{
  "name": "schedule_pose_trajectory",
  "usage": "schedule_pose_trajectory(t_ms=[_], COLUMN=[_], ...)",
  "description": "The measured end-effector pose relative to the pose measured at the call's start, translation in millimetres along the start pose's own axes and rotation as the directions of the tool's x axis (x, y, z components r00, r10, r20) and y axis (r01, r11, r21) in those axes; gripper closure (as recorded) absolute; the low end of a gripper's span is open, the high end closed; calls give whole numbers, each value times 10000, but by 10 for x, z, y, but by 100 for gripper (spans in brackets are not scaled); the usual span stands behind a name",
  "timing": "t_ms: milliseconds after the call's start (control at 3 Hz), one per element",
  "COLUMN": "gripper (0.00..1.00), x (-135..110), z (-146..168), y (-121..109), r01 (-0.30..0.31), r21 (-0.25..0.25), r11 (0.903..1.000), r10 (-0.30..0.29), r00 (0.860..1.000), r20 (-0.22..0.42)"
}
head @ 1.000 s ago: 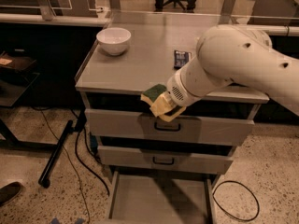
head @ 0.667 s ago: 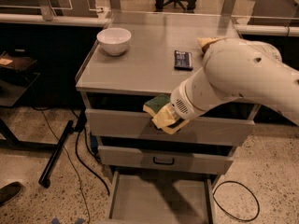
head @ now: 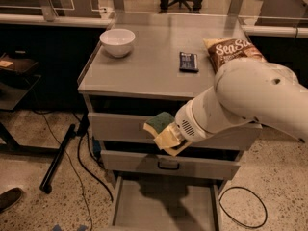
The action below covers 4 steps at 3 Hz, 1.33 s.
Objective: Place sponge into bottom drawer
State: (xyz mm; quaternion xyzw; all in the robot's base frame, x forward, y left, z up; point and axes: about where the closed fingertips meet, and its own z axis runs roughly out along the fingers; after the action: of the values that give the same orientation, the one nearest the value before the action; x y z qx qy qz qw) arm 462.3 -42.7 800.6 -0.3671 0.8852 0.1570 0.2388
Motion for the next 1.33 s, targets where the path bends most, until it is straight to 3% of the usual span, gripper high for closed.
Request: schedule_pose_trajectory(t_ms=[333, 667, 1000, 1333], gripper=[100, 100, 100, 100], x=[512, 1022, 1380, 1419], z=[404, 816, 1150, 1194], y=[-145, -394, -690, -704], r01=[-1504, -2824, -3699, -3785], r21=[-373, -204, -10, -47], r11=[9879, 9591, 9291, 9256], r10=[1492, 2807, 3687, 3768], r00=[9883, 9577, 9262, 9226], r20=[-327, -639, -784, -826])
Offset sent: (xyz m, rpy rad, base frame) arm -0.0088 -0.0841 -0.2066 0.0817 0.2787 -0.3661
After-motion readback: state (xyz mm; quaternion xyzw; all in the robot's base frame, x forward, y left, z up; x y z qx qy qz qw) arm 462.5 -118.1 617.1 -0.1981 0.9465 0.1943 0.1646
